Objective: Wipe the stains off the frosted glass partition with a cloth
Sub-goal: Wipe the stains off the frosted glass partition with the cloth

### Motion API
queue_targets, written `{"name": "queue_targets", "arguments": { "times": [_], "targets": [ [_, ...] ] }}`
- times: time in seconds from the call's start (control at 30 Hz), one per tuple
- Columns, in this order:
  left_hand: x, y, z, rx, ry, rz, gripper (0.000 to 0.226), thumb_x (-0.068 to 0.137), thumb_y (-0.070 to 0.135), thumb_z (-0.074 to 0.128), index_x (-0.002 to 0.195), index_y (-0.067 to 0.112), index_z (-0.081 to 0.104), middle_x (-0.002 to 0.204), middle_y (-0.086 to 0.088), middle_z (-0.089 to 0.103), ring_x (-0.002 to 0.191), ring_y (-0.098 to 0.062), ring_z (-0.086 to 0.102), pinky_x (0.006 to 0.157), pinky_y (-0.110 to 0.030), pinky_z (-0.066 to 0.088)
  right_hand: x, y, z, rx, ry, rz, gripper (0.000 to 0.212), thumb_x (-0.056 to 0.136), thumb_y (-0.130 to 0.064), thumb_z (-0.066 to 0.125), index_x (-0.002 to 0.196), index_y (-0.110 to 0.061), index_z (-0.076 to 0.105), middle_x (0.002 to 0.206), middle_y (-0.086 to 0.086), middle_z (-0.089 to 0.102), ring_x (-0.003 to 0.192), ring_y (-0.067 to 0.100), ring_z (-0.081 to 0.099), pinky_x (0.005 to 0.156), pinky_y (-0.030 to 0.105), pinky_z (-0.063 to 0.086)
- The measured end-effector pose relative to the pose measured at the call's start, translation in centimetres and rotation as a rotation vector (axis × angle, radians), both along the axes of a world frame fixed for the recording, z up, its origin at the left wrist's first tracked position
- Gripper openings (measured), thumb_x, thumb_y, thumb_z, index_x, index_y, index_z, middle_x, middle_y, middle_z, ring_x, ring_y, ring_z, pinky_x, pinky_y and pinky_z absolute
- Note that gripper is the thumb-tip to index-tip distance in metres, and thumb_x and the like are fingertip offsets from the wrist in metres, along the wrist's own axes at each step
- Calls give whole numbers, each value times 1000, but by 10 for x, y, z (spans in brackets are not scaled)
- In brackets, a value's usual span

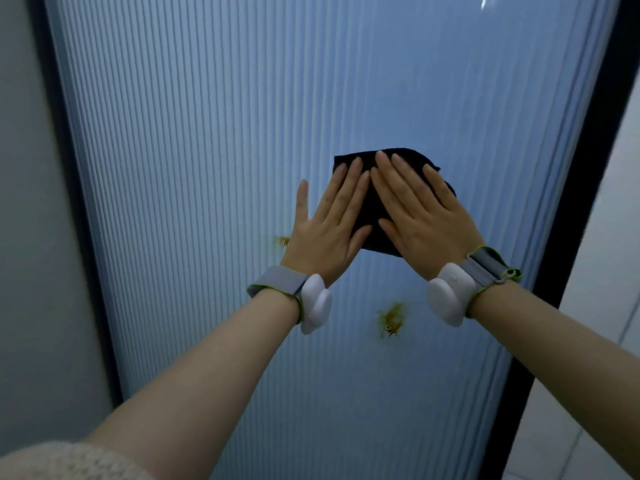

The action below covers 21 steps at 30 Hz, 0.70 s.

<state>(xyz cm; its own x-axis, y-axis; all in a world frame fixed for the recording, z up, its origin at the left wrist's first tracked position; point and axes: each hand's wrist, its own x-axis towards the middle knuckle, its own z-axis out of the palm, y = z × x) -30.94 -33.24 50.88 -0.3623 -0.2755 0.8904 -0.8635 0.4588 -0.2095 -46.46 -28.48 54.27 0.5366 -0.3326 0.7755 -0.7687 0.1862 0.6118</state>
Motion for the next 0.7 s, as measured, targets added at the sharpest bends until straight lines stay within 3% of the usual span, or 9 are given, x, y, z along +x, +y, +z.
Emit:
{"name": "queue_targets", "arguments": {
  "times": [0.13, 0.27, 0.47, 0.7],
  "targets": [
    [-39, 17, 5, -53, -48, -22, 57, 94, 39, 31, 142, 9, 25, 149, -8, 33, 138, -23, 29, 108, -60, 22, -39, 20, -4, -24, -36, -44, 53, 96, -30, 29, 142, -4, 24, 149, 12, 32, 137, 27, 31, 114, 40, 19],
    [-68, 29, 8, -64, -86, -37, 56, 95, 40, 30, 142, 11, 25, 150, -5, 33, 138, -22, 29, 109, -60, 23, -70, 36, -5, -18, -79, -51, 54, 96, -30, 31, 142, -3, 23, 149, 14, 31, 137, 29, 28, 112, 40, 13],
    [-75, 36, 8, -72, -116, -4, 56, 95, 41, 28, 142, 11, 25, 150, -4, 32, 138, -21, 29, 108, -58, 22, -76, 41, -11, -32, -111, -57, 53, 95, -30, 32, 141, -3, 26, 148, 14, 35, 136, 27, 32, 113, 41, 21],
    [-70, 33, -8, -74, -141, -14, 56, 95, 41, 28, 143, 12, 24, 150, -5, 32, 138, -21, 28, 108, -59, 23, -75, 36, -30, -13, -117, -54, 55, 94, -29, 35, 141, -3, 25, 147, 14, 36, 136, 28, 31, 115, 40, 16]
  ]
}}
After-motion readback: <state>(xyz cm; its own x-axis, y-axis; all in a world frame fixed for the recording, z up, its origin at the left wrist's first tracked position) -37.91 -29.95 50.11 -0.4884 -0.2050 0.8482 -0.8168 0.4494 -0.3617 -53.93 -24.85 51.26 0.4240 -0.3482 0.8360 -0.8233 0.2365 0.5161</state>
